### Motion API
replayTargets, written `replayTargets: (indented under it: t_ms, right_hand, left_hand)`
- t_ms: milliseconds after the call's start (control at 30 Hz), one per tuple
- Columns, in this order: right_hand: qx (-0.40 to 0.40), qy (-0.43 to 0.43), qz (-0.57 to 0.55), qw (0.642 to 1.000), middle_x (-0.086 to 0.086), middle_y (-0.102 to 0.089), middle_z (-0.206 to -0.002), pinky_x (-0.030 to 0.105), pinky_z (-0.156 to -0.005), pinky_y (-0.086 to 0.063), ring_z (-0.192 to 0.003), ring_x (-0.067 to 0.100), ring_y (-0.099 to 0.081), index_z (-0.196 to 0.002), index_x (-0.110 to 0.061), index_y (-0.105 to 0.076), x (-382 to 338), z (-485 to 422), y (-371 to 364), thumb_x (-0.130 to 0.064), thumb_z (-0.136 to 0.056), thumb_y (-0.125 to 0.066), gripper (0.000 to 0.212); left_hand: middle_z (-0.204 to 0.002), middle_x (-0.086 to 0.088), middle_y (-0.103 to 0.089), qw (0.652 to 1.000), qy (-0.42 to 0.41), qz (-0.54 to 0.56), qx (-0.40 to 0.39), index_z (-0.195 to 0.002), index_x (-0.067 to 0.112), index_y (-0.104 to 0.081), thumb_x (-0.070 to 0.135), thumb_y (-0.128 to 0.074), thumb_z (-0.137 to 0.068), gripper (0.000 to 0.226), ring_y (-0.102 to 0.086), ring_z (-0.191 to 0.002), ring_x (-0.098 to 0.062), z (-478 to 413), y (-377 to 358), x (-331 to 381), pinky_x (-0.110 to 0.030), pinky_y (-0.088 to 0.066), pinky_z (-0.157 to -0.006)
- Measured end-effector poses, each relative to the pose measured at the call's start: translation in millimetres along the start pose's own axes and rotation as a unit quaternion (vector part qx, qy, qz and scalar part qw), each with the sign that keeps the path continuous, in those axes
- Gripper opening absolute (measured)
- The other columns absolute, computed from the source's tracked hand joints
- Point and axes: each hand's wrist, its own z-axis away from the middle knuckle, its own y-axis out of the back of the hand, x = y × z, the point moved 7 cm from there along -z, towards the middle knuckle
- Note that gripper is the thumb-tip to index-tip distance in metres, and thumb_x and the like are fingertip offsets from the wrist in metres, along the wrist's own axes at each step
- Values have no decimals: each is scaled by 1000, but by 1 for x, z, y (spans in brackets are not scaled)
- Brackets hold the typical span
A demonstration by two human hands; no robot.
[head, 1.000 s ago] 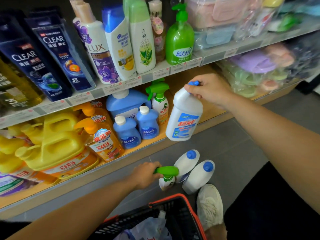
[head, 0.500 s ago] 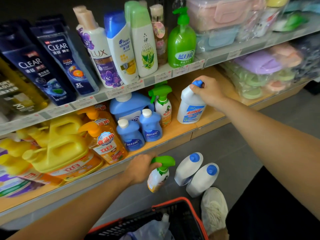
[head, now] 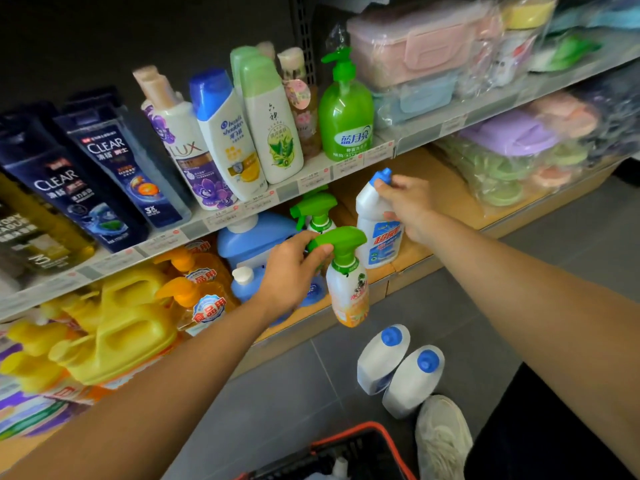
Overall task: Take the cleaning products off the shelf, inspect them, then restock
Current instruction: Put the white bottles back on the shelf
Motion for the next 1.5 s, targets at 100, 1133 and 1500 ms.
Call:
replayTargets:
  t_ms: [100, 1133, 1500]
  right_hand:
    - [32, 13, -37, 999, -12, -65, -88, 24, -60, -57, -87, 11, -61, -94, -27, -70, 1, -2, 12, -25, -88, -77, 10]
    - [-28, 69, 173, 982, 2, -33, -160, 40, -114, -37, -142, 20, -39, -149, -26, -43, 25, 5, 21, -41, -74, -86, 88]
    - [-45, 91, 119, 988, 2, -40, -151, 47, -112, -41, -137, 21, -43, -159, -27, -15, 74, -9, 1, -24, -58, -98, 131]
  left_hand:
    - [-79, -6, -69, 999, -32, -30, 7, -110, 9, -70, 25, -62, -100, 20, -64, -74, -28, -19, -10, 8, -47, -56, -73]
    - [-110, -8, -66, 886, -145, -430, 94, -141, 18, -57, 32, -80, -78, 69, -62, -97, -33, -50, -38, -7, -42, -47, -74]
    - [-101, -5, -67, 918, -126, -358, 113, -142, 22, -55, 44, -78, -83, 67, -66, -90, -29, -50, -30, -23, -39, -50, -73]
